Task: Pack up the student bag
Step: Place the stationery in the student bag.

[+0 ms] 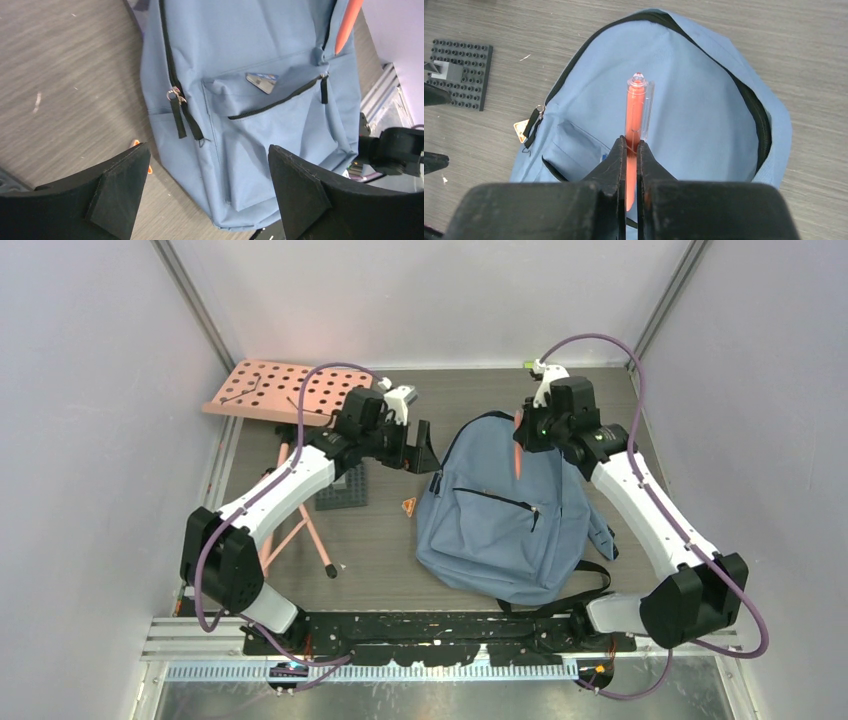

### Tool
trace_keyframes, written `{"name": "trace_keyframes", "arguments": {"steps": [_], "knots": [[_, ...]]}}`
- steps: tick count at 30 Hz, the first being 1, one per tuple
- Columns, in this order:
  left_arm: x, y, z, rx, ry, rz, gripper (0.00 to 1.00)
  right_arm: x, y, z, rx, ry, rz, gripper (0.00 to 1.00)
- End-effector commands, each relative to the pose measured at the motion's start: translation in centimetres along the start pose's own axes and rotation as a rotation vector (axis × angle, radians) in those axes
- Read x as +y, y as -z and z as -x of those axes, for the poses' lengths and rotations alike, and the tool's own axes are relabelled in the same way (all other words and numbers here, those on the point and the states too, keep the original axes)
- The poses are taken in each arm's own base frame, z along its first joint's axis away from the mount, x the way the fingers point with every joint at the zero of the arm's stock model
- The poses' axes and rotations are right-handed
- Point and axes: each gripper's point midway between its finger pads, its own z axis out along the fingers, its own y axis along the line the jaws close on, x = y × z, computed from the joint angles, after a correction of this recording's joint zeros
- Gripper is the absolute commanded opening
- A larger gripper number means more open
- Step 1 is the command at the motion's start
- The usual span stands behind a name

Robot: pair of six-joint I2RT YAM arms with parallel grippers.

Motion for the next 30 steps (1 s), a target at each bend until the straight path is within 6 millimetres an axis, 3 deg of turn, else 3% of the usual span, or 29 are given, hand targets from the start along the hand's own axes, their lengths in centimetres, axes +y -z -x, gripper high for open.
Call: {"name": "trace_keyframes", "arguments": {"steps": [1,15,21,30], "knots": [[-2.0,-0.4,-0.7,0.011,0.021,-0.100,0.90,1.6,1.5,1.3,-0.072,-0.043,0.140,0.01],[-3.7,0.1,-0.7,0.029,0.027,-0.157,0.90,5.2,-3.7,2.1,-0.100,-0.135,0.344,0.01],[-3.8,0.4,-0.5,0.022,0.022,-0.158,0.90,6.2,-6.0,-0.2,-0.038,-0.108,0.338,0.01],[-4.0,0.6,-0.4,0.018,0.019,-0.163,0.90,5.9,-6.4,-4.3,0.069,-0.080,0.322,0.01]]}}
